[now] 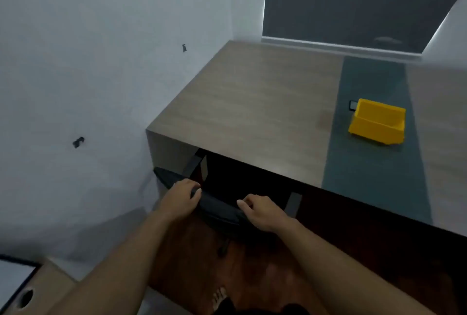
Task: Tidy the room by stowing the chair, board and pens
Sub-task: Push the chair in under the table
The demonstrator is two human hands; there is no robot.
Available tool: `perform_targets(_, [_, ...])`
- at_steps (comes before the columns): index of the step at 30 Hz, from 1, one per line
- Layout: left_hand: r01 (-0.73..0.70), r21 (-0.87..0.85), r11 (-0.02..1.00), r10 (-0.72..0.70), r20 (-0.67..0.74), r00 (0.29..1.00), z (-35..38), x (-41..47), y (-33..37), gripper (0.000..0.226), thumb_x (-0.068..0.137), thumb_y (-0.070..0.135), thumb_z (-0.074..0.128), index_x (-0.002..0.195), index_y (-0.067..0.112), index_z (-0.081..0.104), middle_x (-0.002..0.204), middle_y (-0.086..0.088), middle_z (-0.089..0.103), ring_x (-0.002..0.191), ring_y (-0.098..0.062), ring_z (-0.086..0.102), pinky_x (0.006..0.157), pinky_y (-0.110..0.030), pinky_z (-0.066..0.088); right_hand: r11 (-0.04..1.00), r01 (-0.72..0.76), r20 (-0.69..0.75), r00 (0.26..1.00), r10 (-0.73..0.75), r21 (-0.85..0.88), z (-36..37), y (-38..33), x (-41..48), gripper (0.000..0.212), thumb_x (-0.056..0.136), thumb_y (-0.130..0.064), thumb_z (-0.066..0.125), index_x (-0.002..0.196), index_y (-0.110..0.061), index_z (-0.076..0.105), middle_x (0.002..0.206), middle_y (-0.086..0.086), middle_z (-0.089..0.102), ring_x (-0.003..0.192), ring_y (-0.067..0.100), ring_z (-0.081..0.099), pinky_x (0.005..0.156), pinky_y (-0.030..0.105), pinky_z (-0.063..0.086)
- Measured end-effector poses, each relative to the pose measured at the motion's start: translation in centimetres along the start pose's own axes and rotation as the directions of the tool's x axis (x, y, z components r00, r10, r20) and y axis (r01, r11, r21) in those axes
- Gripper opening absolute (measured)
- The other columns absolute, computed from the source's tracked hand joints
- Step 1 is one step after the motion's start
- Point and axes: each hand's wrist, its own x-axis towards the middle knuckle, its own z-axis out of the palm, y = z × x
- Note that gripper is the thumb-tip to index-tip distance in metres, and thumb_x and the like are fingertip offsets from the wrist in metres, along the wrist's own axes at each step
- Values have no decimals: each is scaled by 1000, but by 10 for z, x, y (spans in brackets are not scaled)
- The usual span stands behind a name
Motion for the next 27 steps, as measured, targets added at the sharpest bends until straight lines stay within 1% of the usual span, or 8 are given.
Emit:
perform_targets(2, [-22,93,995,16,61,998,-1,12,-18,43,110,45,41,131,20,68,134,0,66,126,-18,60,127,-46,29,998,-61,6,998,61,-11,20,-11,10,63,104,-71,31,117,-21,67,107,0,69,94,19,66,89,45,57])
perform_targets(4, [-59,197,979,31,139,990,1,21,-32,46,110,48,36,128,24,71,132,2,69,125,-16,62,130,-45,21,991,-124,-27,992,123,-49,40,-21,13,71,102,-75,23,117,-21,67,109,2,70,98,23,66,91,47,56])
perform_targets(5, [-94,237,967,57,156,986,4,26,-38,48,110,49,33,128,26,72,133,4,70,125,-15,62,128,-43,24,985,-148,-64,988,143,-86,46,-24,16,73,102,-76,20,118,-22,66,111,1,70,100,25,67,92,48,55])
perform_targets(7, [-160,292,943,117,157,981,5,35,-44,54,108,53,29,127,28,73,132,6,72,122,-16,64,118,-39,36,970,-188,-147,975,166,-154,53,-26,20,72,100,-77,17,115,-25,66,108,1,69,97,25,67,92,48,55])
perform_targets(10, [-217,350,911,169,163,972,3,49,-48,58,103,56,27,123,31,75,129,9,73,116,-16,65,105,-40,44,953,-228,-195,962,190,-199,56,-27,27,65,100,-74,21,109,-27,65,105,-1,67,93,24,66,87,47,56])
perform_targets(14, [-215,371,903,210,55,976,7,64,-52,55,98,58,32,113,34,79,117,11,78,105,-14,68,97,-39,45,939,-256,-263,945,194,-230,52,-25,44,60,100,-70,25,108,-28,67,104,-2,68,93,24,68,77,41,51])
perform_targets(16, [-208,372,905,215,23,976,7,75,-53,54,96,57,33,107,34,81,110,10,79,100,-15,69,95,-39,45,932,-272,-272,940,204,-241,47,-24,53,59,101,-69,27,111,-28,68,105,-2,68,95,25,68,77,41,50])
perform_targets(27, [-211,351,912,227,-5,974,-3,147,-46,54,92,56,35,103,31,82,106,8,80,101,-17,68,96,-41,40,916,-313,-303,924,233,-251,11,-19,110,60,98,-69,27,108,-27,69,106,1,72,97,28,69,81,43,52])
